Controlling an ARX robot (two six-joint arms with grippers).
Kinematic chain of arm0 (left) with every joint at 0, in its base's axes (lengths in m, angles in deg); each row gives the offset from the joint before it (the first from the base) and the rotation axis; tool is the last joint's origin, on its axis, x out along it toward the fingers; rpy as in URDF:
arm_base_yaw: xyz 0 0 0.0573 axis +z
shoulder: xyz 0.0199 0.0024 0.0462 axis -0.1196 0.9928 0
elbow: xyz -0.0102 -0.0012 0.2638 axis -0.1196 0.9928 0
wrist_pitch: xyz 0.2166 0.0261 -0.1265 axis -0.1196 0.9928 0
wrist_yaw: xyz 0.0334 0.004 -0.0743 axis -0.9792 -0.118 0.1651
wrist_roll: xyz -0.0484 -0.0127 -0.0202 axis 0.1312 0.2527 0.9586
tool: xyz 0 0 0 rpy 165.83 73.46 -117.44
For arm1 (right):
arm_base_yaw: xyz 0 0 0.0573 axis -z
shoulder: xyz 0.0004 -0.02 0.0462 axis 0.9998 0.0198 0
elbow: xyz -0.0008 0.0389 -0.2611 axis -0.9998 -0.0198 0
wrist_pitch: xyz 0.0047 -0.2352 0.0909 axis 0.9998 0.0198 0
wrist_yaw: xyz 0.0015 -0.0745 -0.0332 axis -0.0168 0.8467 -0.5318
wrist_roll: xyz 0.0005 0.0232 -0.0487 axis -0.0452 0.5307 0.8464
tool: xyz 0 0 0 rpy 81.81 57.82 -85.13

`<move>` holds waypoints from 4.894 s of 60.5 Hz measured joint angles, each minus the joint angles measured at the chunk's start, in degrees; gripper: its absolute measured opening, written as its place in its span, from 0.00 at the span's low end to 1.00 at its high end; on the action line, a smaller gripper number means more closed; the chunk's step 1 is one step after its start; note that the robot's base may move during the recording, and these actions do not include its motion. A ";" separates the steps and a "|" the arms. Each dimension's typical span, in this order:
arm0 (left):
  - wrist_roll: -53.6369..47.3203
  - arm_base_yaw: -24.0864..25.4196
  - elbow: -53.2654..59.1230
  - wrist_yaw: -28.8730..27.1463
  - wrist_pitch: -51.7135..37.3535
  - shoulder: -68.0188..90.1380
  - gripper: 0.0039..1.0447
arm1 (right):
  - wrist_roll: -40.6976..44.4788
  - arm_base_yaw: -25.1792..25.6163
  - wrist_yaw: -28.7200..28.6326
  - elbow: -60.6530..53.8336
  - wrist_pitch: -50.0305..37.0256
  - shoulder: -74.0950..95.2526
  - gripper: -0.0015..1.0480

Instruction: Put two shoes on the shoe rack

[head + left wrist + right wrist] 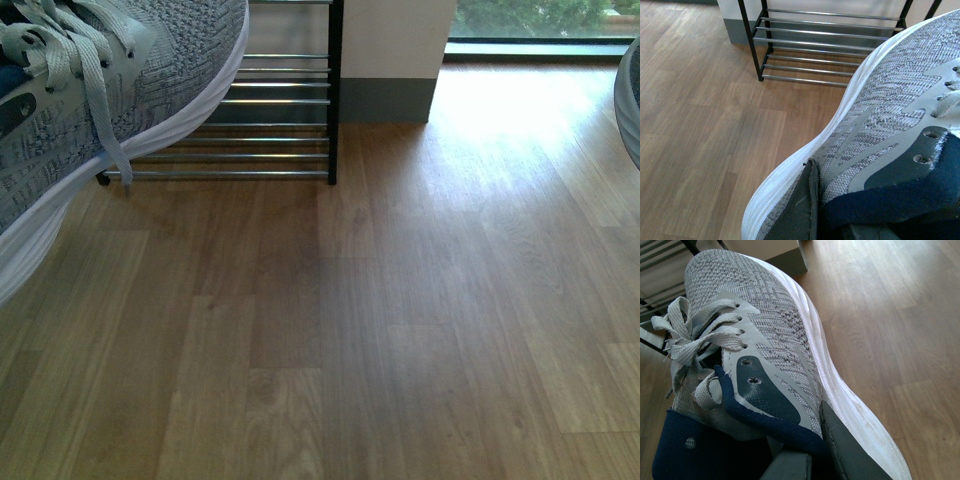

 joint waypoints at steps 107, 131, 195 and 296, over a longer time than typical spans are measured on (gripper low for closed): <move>0.02 0.22 0.04 -0.11 0.00 -0.02 0.01 | 0.00 -0.15 -0.20 0.00 0.00 0.00 0.01; 0.00 0.22 0.04 -0.02 0.00 -0.02 0.01 | 0.02 -0.15 -0.17 0.00 0.00 0.00 0.01; 0.00 0.22 0.07 -0.11 0.00 0.00 0.01 | 0.02 -0.13 -0.07 0.00 0.00 0.00 0.01; 0.02 0.22 0.04 -0.04 0.00 0.00 0.01 | -26.25 -39.87 35.63 75.47 10.16 77.42 0.01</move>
